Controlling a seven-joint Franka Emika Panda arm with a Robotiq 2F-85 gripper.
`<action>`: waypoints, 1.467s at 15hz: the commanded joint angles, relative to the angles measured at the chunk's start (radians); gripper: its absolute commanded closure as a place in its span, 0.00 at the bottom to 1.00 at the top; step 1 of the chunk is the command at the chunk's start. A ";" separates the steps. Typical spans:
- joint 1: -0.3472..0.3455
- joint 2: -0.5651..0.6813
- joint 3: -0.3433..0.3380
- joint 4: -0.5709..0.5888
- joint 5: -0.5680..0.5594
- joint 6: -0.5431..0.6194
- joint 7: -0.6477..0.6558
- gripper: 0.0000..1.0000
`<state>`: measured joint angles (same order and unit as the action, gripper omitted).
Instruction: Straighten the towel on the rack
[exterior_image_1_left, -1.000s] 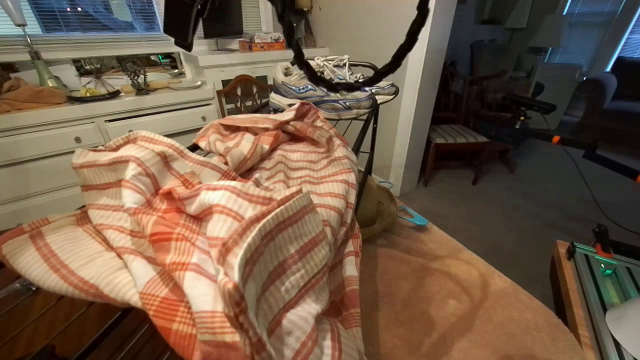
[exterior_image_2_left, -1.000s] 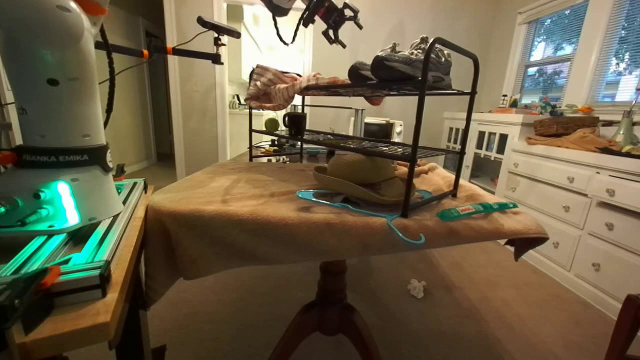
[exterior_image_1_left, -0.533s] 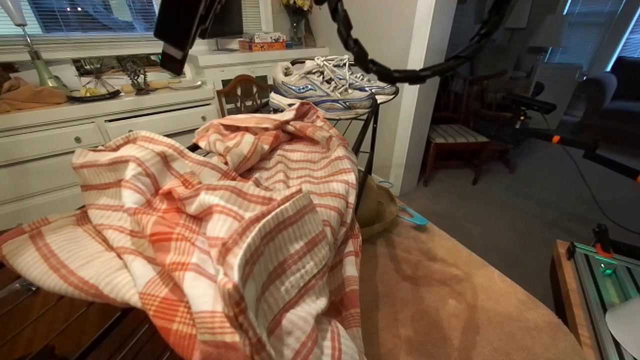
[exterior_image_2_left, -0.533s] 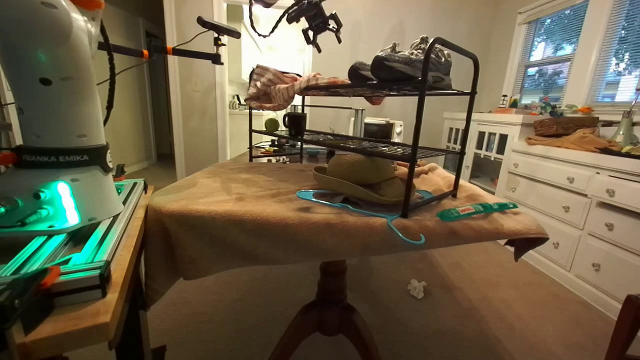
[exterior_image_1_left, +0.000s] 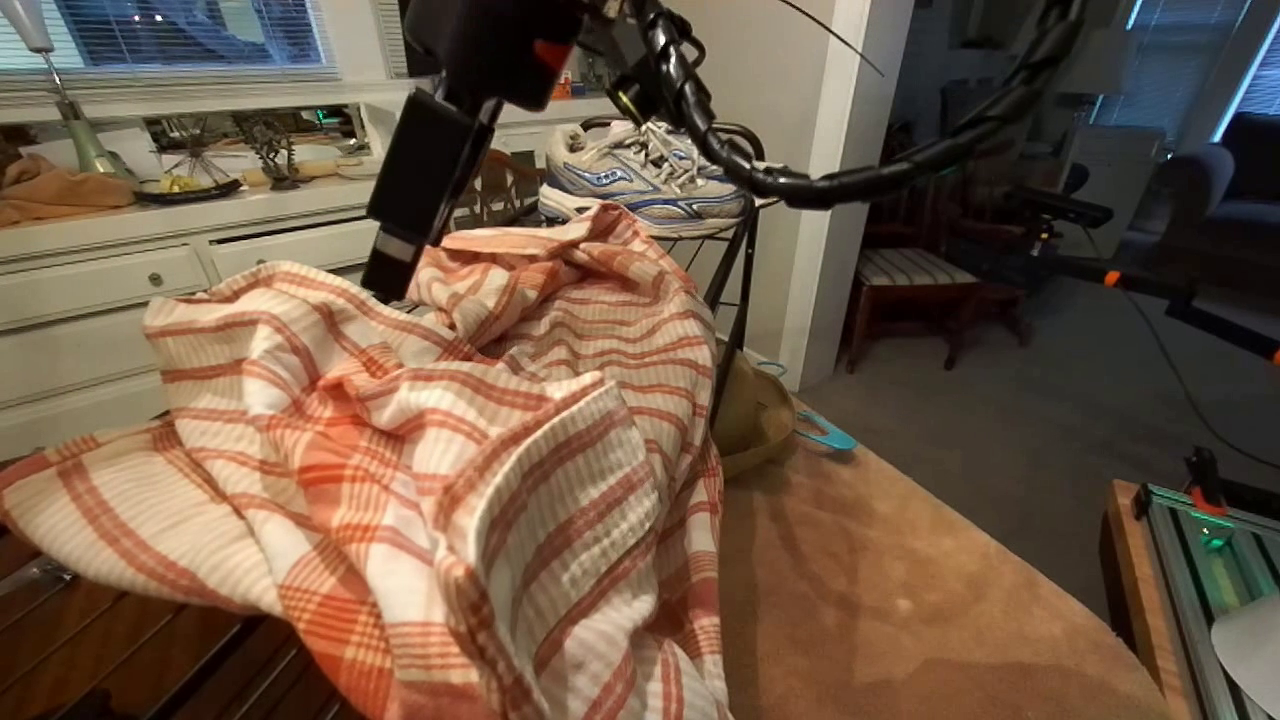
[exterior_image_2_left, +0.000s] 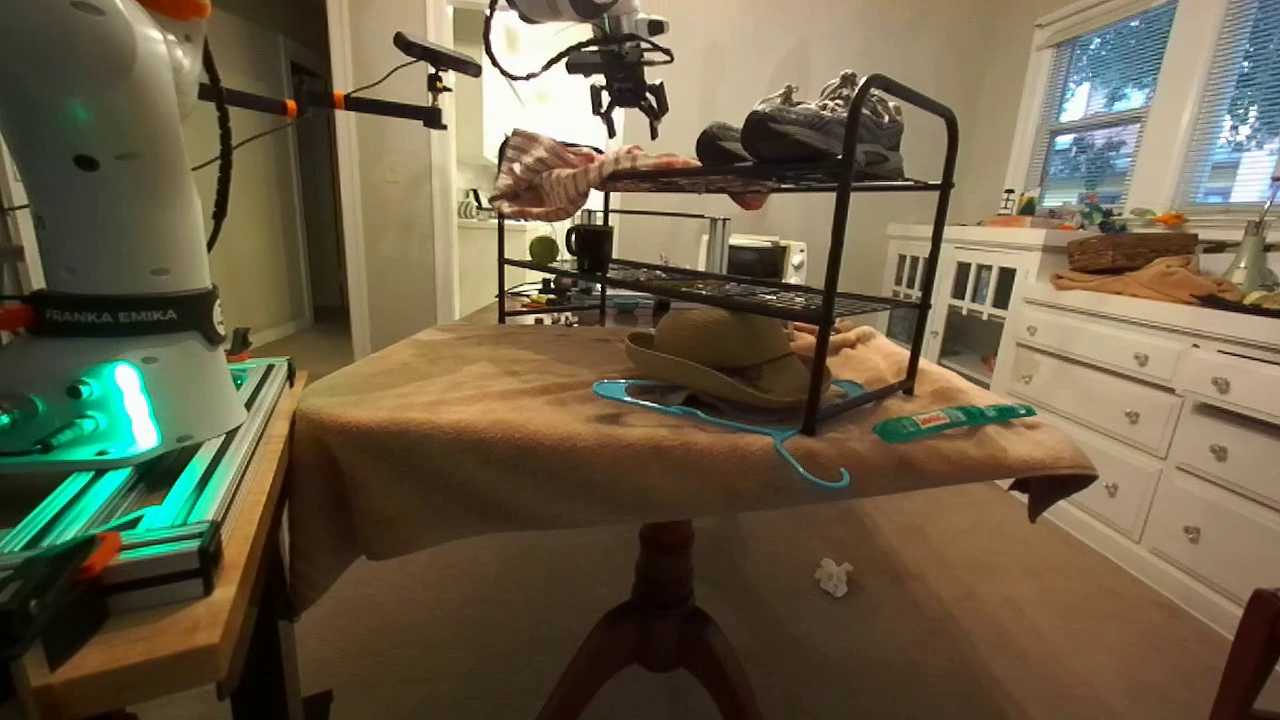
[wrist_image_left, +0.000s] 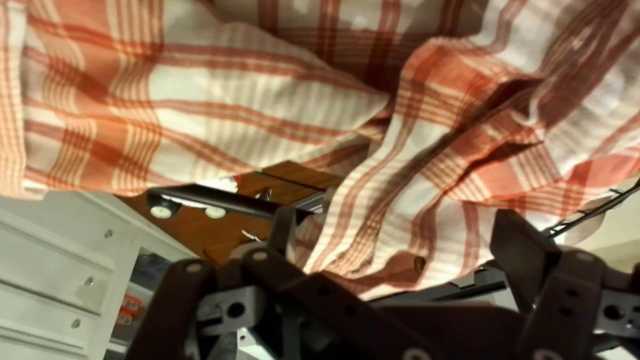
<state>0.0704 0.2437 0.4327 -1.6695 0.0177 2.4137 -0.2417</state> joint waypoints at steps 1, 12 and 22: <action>0.055 -0.004 -0.067 -0.009 0.081 -0.070 0.008 0.07; 0.107 0.033 -0.115 -0.006 0.166 -0.113 0.027 1.00; 0.152 0.024 -0.103 0.160 0.198 -0.102 0.022 1.00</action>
<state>0.1937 0.2497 0.3395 -1.5911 0.2207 2.3242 -0.2082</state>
